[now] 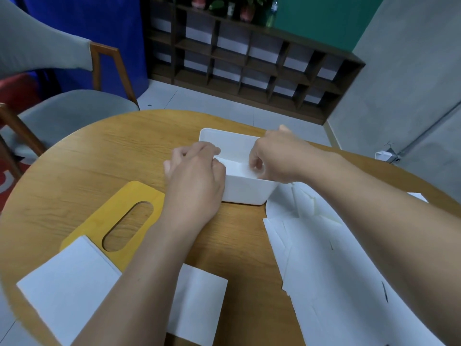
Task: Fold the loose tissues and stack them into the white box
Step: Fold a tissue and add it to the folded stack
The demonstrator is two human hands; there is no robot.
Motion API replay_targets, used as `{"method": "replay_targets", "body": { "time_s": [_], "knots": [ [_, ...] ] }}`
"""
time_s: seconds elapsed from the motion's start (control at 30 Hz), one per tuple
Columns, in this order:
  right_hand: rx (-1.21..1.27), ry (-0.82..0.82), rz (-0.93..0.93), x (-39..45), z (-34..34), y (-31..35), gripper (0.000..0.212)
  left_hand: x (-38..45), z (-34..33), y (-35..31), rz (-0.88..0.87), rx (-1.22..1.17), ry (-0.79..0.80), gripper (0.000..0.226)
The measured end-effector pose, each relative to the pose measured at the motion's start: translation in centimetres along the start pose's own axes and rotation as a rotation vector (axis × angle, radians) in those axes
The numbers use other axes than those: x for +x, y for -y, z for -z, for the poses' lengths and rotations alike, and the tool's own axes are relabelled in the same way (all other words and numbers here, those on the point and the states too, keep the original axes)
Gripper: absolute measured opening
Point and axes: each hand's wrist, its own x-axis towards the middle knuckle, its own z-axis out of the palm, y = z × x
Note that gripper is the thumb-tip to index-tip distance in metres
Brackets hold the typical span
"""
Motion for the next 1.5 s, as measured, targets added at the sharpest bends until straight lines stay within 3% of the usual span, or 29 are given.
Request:
{"method": "replay_targets", "body": {
  "time_s": [0.27, 0.5, 0.73, 0.9, 1.33, 1.5],
  "knots": [
    [0.126, 0.083, -0.020, 0.3, 0.3, -0.2, 0.016, -0.1, -0.1, 0.0, -0.014, -0.019, 0.024, 0.038],
    [0.232, -0.118, -0.104, -2.0, 1.3, -0.1, 0.046, -0.3, 0.0, -0.2, -0.016, -0.053, 0.003, 0.031],
    [0.515, -0.315, -0.273, -9.2, 2.6, 1.4, 0.024, -2.4, 2.3, -1.4, -0.120, -0.078, -0.069, 0.027],
    [0.707, -0.338, -0.336, -14.5, 0.4, 4.7, 0.020, -6.0, 3.5, -2.8, -0.163, -0.093, -0.160, 0.021],
    [1.056, -0.337, -0.449, -20.3, -4.5, 12.8, 0.019, -15.7, 0.5, -1.2, -0.174, -0.005, 0.164, 0.020],
    [0.933, -0.356, -0.382, -20.4, -5.8, 16.6, 0.012, -15.7, 0.9, -0.5, -0.049, -0.243, 0.201, 0.035]
  ]
}}
